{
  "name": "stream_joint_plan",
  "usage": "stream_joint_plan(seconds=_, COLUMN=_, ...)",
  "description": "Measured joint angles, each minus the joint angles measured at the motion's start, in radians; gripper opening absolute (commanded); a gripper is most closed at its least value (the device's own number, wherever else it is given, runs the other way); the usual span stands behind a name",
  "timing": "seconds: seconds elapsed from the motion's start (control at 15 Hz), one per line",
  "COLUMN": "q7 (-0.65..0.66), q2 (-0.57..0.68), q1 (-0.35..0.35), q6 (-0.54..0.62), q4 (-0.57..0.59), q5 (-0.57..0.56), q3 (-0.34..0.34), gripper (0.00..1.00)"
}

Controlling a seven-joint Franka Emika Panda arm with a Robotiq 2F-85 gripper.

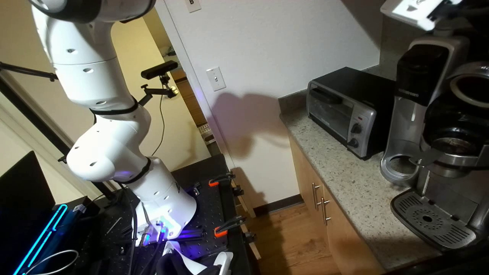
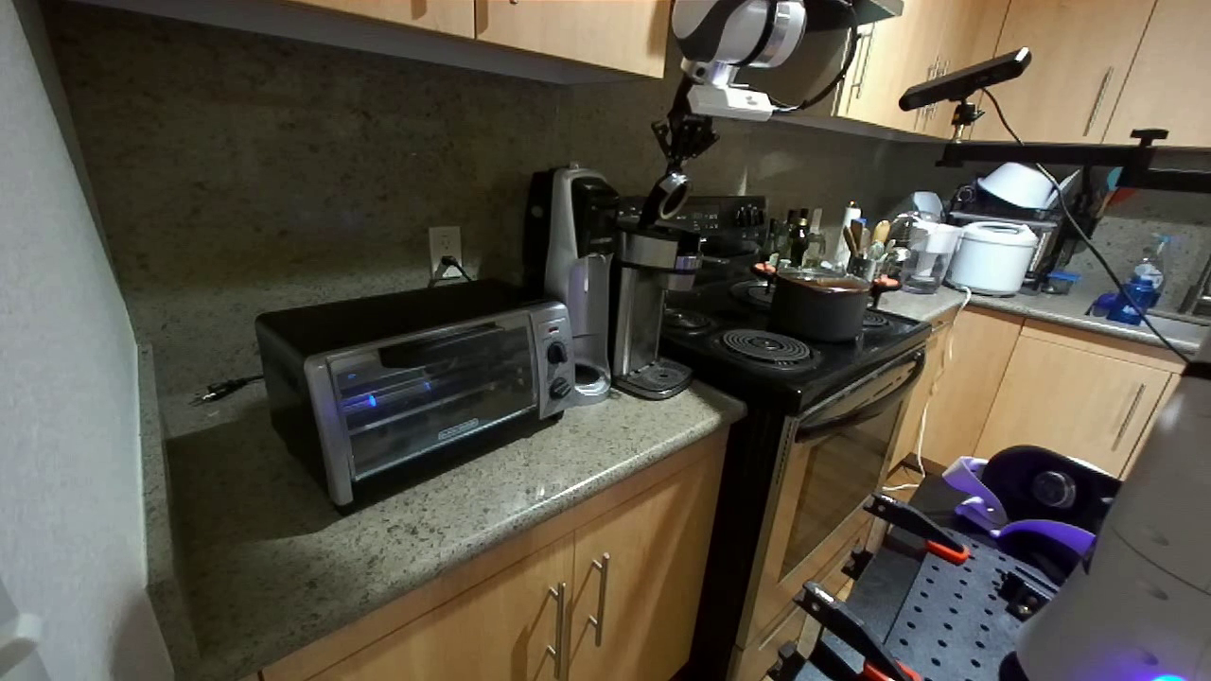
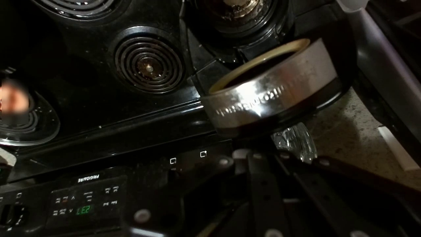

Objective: Close the lid on the coffeemaker chamber

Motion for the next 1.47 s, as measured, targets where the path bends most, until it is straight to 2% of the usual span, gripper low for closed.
stream_joint_plan(seconds=1.47, q7=0.000, q2=-0.016, q1=0.000, q6=-0.056, q4=-0.022, q5=-0.020, q3=-0.011, gripper=0.01)
